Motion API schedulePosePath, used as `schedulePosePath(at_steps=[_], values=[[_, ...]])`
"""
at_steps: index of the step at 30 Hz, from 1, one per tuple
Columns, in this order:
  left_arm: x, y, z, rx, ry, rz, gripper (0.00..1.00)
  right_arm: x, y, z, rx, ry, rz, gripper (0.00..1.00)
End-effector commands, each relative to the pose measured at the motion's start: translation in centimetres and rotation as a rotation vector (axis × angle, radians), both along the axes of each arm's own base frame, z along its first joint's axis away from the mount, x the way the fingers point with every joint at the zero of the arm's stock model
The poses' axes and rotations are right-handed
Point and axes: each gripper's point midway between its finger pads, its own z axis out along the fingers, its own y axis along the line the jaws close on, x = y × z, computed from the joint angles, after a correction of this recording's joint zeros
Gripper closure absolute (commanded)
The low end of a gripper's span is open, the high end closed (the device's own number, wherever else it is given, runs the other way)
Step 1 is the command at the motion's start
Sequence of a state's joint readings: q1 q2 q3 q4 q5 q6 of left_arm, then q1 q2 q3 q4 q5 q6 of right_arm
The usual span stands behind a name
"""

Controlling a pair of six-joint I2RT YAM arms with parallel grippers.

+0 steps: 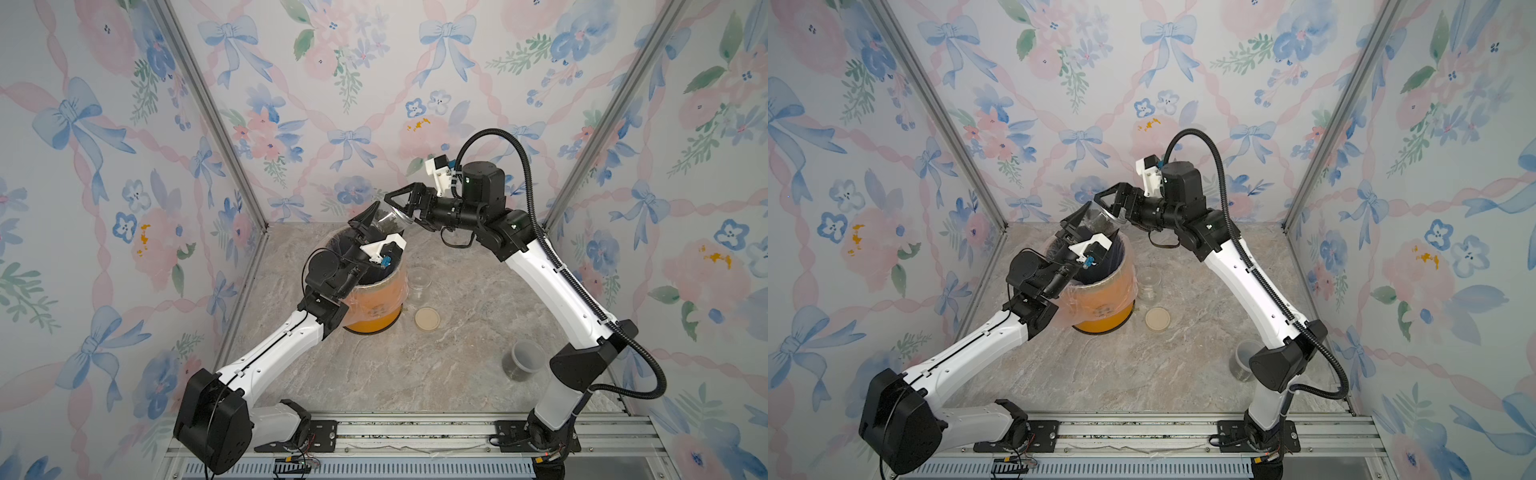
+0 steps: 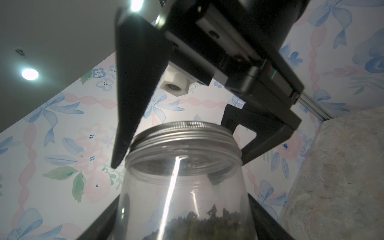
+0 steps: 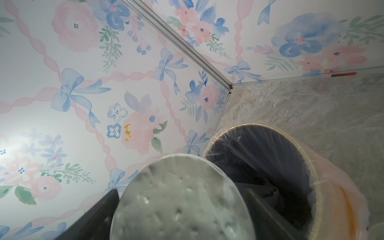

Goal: Empty moldy tea leaves from jars
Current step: Unscrew the lid from the jar.

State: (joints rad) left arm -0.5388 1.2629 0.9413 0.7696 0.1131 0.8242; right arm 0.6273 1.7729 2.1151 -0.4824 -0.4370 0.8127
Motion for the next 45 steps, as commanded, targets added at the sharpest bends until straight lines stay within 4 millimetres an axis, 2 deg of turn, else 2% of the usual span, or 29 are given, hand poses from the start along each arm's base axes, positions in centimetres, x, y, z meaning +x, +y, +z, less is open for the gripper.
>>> schedulePosePath(at_steps=[1,13,22,45], values=[[-0.4,0.3,2.4,-0.054,-0.045,-0.017,0.51,-0.7,-0.8,1.6,0.004,-0.045,0.006,0.08],[-0.3,0.1,2.2,-0.059,-0.035,-0.025,0.52,-0.9,-0.9,1.1,-0.031,-0.061,0.011,0.16],[-0.4,0.1,2.1,-0.077,-0.020,-0.037,0.52,-1.3,-1.1,1.6,-0.032,-0.081,0.020,0.17],[-1.2,-0.2,3.3,-0.330,0.210,-0.251,0.54,-2.9,-0.3,2.5,-0.044,-0.177,0.120,0.18]])
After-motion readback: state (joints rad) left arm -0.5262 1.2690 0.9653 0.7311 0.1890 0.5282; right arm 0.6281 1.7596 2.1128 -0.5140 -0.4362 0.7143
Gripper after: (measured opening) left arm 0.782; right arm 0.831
